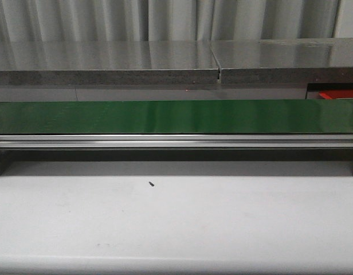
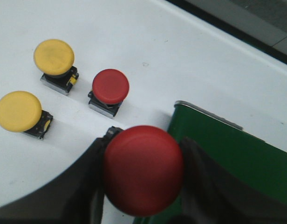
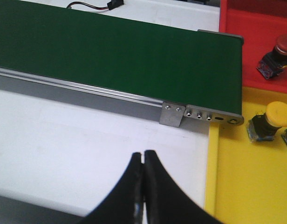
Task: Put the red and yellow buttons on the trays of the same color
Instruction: 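Set the red button on the conveyor belt and open the left gripper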
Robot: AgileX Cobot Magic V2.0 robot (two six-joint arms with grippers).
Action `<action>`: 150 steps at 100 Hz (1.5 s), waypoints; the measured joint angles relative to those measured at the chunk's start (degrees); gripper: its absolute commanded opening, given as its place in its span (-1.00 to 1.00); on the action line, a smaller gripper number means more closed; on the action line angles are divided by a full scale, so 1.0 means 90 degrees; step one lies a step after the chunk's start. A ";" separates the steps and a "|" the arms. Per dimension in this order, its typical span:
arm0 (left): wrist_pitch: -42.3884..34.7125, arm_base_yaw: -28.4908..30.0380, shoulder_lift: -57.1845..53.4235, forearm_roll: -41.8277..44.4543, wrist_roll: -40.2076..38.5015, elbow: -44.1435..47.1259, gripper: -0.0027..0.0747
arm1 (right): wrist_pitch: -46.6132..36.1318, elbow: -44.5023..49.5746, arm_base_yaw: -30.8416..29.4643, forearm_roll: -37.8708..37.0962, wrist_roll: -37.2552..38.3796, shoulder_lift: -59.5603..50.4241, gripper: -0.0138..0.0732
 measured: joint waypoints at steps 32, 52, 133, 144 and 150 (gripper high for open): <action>-0.0005 -0.0703 -0.0473 -0.0095 0.0077 0.0586 -0.96 | 0.0000 0.0000 0.0000 0.0000 0.0000 0.0000 -0.95; -0.0158 -0.1083 -0.0237 -0.0095 0.0106 0.0666 -0.96 | 0.0000 0.0000 0.0000 0.0000 0.0000 0.0000 -0.95; -0.0277 -0.1131 0.0169 -0.0236 0.0121 0.0850 -0.04 | 0.0000 0.0000 0.0000 0.0000 0.0000 0.0000 -0.95; -0.0241 -0.1131 0.0169 -0.0252 0.0121 0.0850 0.52 | 0.0000 0.0000 0.0000 0.0000 0.0000 0.0000 -0.95; -0.0196 -0.1131 0.0169 -0.0240 0.0121 0.0850 0.68 | 0.0000 0.0000 0.0000 0.0000 0.0000 0.0000 -0.95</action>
